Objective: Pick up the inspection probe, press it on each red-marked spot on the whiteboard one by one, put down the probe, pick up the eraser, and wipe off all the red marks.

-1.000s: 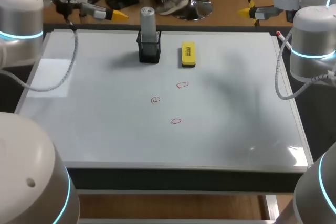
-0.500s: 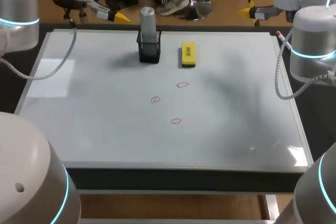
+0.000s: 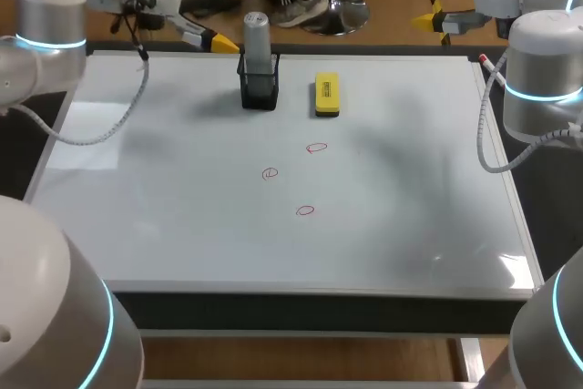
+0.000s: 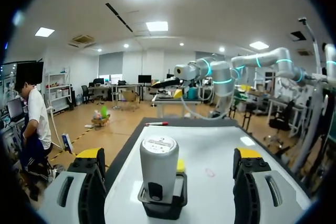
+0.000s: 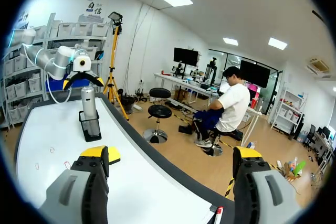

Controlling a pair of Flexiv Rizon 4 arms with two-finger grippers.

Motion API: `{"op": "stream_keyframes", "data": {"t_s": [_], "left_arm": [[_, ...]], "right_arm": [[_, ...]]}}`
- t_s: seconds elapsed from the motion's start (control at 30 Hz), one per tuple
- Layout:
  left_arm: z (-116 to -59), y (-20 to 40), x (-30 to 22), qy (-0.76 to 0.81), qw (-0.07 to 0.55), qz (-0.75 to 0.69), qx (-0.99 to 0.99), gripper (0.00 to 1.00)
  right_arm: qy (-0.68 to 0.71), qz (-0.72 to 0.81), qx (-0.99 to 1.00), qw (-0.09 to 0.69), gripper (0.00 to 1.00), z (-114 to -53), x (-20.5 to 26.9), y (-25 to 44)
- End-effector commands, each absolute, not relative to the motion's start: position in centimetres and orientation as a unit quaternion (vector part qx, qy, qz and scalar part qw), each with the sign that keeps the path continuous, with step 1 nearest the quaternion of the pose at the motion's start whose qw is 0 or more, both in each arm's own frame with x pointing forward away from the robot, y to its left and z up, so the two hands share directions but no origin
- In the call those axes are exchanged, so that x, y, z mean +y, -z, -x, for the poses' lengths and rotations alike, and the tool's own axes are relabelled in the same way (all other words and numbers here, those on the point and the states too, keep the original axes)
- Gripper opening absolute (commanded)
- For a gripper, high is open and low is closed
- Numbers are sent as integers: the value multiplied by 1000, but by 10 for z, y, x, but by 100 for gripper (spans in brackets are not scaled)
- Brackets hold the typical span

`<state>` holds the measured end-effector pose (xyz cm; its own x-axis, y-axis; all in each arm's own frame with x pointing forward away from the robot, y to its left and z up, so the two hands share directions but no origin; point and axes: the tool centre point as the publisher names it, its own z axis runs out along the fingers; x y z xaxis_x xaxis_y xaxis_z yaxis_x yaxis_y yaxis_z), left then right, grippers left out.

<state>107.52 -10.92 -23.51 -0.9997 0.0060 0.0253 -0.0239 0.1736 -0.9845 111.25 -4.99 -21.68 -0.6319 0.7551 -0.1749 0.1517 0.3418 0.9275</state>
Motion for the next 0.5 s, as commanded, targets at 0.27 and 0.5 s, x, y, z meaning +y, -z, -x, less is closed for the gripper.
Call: {"op": "stream_keyframes", "data": {"t_s": [0.27,0.5], "left_arm": [[-1079,254,-125,-661,34,-9,-750,100],[-1079,264,-138,-661,37,-19,-750,100]], "right_arm": [[-490,-298,759,308,100,-1113,-50,217],[-490,-298,759,308,100,-1113,-50,217]]}}
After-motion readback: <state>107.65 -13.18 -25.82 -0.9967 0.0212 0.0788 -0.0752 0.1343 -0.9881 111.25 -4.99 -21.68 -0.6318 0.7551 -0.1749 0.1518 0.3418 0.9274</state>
